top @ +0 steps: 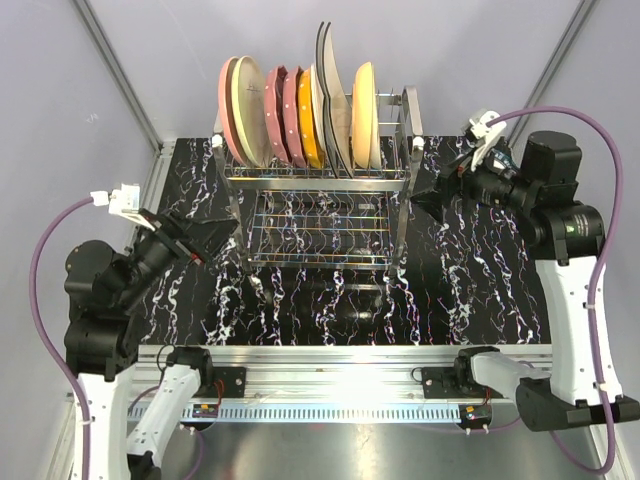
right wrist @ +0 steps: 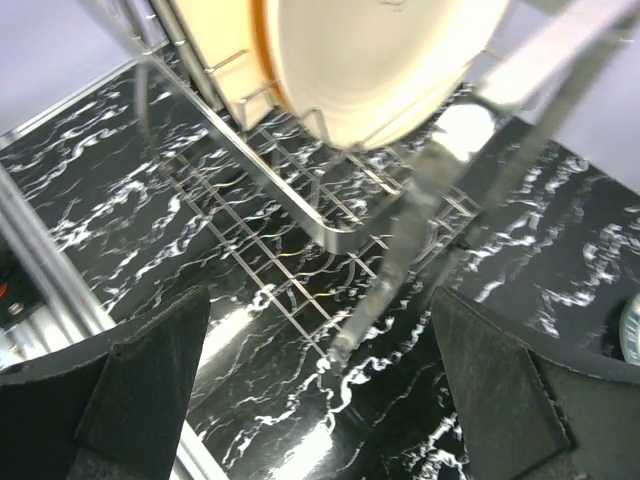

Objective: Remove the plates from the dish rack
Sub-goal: Grab a plate with the right arm

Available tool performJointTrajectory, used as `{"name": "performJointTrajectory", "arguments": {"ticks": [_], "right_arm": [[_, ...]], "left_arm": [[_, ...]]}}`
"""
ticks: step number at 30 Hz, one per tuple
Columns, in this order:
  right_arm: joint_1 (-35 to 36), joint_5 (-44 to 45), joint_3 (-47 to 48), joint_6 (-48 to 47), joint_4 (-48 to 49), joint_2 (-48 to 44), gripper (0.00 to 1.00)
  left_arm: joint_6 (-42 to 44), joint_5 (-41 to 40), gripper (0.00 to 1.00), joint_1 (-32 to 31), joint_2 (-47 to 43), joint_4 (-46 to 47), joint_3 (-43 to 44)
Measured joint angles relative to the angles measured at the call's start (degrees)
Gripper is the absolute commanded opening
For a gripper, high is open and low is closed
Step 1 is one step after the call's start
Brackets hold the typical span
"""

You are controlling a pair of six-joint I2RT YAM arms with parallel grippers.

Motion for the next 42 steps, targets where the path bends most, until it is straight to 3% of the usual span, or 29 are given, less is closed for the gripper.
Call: {"name": "performJointTrajectory", "arguments": {"ticks": [4,7,11,14,17,21,30,33,42], "right_arm": [[-3.13,1.18,-1.42,0.61,1.16,-1.97,1.00],[-5.33,1.46,-2.82,0.98,2.16,-2.56,1.00],[-6.40,2.12,-5.18,1.01,2.40,-2.64,1.00],[-6.49,3.58,-7.19,0.76,2.47,-3.02,1.00],[-6.49,5.14,-9.35,0.55,2.82,-3.91,1.00],[-6.49,7.17,-12.66,0.57,3.91,-5.97,1.00],[-7.96,10.80,-16.37,1.49,6.36,-8.46,0.99],[-8.41,11.47,-17.42,2.16,7.17,-9.31,1.00],[-8.52,10.27,-17.64,2.86,8.07,-10.62,1.00]], "left_arm": [[-0.98,0.00,0.89,-2.89,2.47,0.87,2.36],[-0.98,-2.67,0.89,-10.54,4.76,1.18,4.48],[0.72,-13.22,0.89,-30.42,10.45,0.33,10.10],[3.21,-26.16,0.90,-49.75,16.70,-1.81,16.85],[5.99,-37.90,0.90,-65.13,24.92,-3.96,26.03],[9.51,-51.04,0.88,-75.19,36.20,-4.96,36.70],[18.29,-70.66,0.77,-77.50,60.43,-7.96,59.39],[19.87,-72.72,0.73,-76.56,65.53,-7.98,64.96],[19.26,-71.73,0.63,-69.53,69.81,-7.76,70.18]]}}
